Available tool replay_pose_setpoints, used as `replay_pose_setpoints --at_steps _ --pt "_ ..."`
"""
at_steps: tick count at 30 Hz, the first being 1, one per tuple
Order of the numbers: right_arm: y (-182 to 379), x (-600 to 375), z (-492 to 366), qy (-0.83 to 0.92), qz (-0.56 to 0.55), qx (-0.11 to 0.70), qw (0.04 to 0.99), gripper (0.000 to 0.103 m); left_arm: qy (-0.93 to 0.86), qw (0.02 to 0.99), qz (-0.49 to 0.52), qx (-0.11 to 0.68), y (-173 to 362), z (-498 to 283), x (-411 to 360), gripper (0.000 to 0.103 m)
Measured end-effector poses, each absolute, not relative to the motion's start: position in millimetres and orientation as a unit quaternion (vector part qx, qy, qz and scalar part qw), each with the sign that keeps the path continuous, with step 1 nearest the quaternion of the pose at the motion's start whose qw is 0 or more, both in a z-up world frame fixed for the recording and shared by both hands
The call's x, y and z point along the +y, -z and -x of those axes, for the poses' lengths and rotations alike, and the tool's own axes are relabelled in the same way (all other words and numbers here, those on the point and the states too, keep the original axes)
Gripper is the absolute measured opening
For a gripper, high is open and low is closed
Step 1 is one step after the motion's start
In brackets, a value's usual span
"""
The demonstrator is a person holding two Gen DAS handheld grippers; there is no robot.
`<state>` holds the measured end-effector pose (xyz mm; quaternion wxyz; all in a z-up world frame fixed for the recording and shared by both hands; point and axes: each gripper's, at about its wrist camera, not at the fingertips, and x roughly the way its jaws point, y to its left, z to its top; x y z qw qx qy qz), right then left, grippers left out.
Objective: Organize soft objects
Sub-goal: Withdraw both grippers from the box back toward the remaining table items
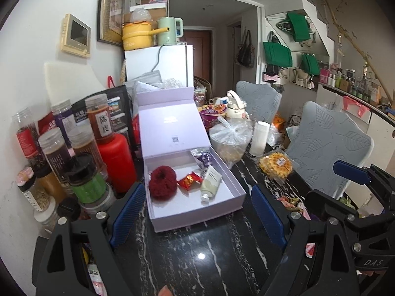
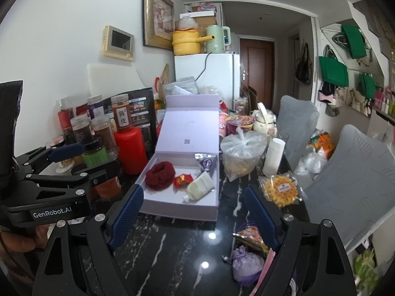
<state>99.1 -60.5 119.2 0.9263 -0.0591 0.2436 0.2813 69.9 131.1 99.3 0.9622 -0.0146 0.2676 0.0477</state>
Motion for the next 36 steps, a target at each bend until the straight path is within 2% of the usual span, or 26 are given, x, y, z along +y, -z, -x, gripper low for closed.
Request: replay_pose_setpoints --at_steps 36 --pt "-31.1 -166.1 -88.3 -0.174 0.036 0.322 0.93 0.088 0.073 0.936 -0.001 0.345 5.2 -99.1 39.6 0.089"
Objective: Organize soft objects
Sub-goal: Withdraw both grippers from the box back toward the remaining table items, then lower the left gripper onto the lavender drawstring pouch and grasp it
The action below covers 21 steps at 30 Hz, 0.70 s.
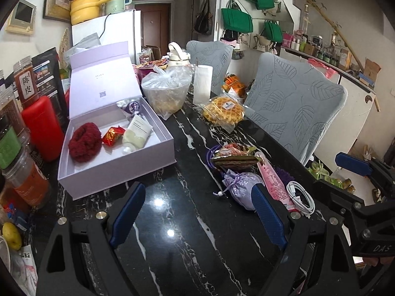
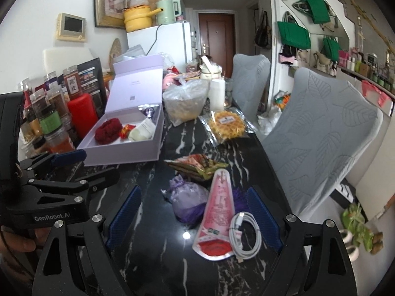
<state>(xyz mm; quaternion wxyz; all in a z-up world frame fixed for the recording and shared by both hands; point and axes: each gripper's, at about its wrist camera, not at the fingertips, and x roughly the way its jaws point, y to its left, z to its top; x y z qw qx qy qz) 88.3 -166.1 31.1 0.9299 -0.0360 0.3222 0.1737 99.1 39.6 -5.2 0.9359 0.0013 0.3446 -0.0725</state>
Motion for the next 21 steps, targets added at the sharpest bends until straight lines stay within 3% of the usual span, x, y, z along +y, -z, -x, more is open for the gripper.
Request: replay_pose_setpoints --at_steps 21 --pt "18.4 -226.3 -117.5 -0.123 -0.011 0.38 0.917 0.088 0.129 0.901 -0.022 0.414 61.0 -143.0 -18.8 0.089"
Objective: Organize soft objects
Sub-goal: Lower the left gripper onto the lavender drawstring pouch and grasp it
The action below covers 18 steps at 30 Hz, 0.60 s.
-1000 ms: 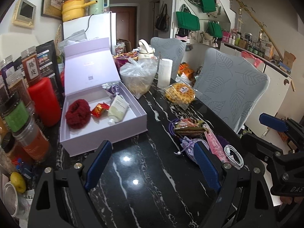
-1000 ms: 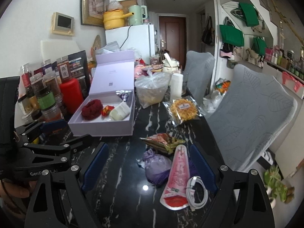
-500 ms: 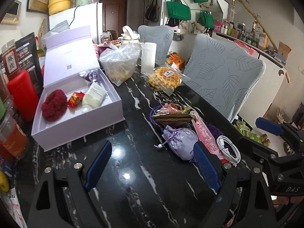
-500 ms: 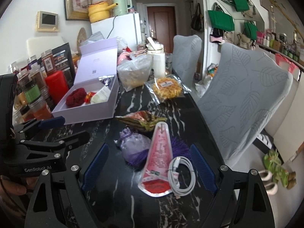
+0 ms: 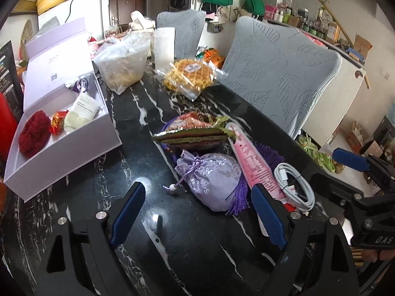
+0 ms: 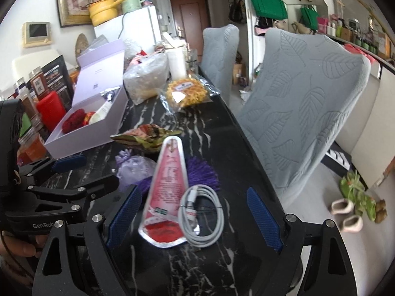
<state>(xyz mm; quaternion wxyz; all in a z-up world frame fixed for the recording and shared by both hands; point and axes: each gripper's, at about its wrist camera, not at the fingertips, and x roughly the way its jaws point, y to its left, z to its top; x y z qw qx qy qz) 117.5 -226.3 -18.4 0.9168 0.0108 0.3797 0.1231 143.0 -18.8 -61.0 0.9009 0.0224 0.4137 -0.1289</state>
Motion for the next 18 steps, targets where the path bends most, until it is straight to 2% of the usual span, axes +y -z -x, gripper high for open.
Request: replay_pose_setpoints --at_steps 7,18 --pt "29.3 -237.5 -128.2 -0.123 -0.019 0.395 0.91 0.088 0.137 0.885 -0.029 0.444 78.4 -159.0 -20.9 0.089" --pt "41.6 -244.3 -142.1 -0.125 -0.03 0.412 0.902 0.088 0.19 0.858 -0.092 0.468 91.8 -183.8 -39.7 0.089"
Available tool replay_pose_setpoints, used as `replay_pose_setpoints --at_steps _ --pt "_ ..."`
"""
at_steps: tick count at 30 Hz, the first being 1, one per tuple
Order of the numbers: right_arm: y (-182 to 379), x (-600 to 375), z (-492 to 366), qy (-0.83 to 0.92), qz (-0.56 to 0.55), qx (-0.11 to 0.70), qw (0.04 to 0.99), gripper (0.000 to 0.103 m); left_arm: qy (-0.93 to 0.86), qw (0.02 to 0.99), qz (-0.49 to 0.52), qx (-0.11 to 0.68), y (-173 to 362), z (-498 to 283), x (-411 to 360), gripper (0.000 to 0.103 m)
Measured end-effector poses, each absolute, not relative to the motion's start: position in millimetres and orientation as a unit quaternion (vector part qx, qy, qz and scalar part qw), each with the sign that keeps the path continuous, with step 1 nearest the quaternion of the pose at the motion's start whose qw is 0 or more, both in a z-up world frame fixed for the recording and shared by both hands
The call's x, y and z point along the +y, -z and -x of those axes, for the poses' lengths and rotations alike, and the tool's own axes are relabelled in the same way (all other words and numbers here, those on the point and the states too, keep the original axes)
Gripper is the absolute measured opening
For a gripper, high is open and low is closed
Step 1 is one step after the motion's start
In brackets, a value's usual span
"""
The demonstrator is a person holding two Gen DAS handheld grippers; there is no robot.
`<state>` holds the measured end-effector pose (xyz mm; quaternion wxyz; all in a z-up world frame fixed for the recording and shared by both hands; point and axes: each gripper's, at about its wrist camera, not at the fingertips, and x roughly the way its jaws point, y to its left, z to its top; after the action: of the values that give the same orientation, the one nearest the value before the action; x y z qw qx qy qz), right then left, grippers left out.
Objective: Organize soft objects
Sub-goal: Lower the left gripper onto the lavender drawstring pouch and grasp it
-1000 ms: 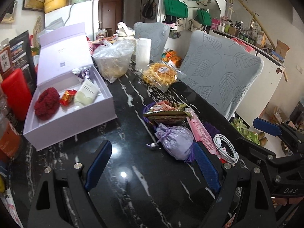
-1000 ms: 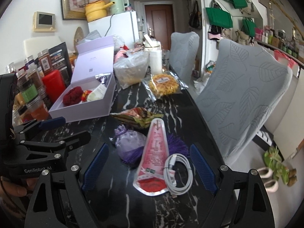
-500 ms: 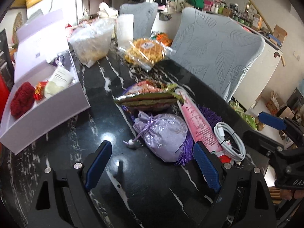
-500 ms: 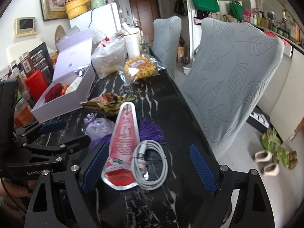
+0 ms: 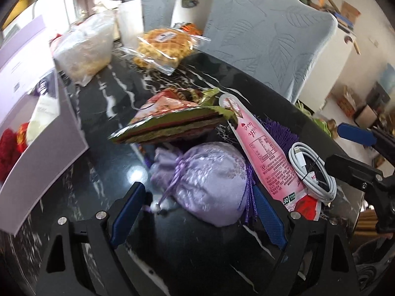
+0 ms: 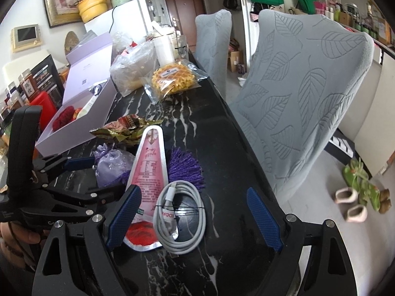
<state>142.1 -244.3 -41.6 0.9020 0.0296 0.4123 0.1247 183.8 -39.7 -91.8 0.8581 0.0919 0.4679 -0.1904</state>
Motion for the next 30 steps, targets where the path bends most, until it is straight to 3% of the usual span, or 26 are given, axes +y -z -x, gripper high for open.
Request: replay_pose_setpoints --at_steps 11,13,14,17,30 --pt "46.9 -247.7 -149.8 -0.125 -0.042 0.422 0.897 0.088 0.205 0.857 -0.096 0.463 94.4 -192.9 -46.7 0.088" --pt "47.2 -247.4 -150.3 -0.126 -0.044 0.423 0.896 0.088 0.195 0.862 -0.088 0.459 93.8 -189.7 -43.9 0.084" --pt "47.2 -247.1 -150.1 -0.127 -0.044 0.423 0.896 0.088 0.191 0.866 -0.083 0.455 93.2 -189.3 -42.1 0.076" --pt "46.5 -245.8 -149.2 -0.129 -0.046 0.423 0.896 0.088 0.183 0.87 -0.065 0.453 92.1 -184.6 -34.9 0.072" --pt "44.5 -217.3 -143.6 -0.16 -0.024 0.417 0.894 0.088 0.121 0.889 -0.012 0.441 69.7 -140.9 24.5 0.071"
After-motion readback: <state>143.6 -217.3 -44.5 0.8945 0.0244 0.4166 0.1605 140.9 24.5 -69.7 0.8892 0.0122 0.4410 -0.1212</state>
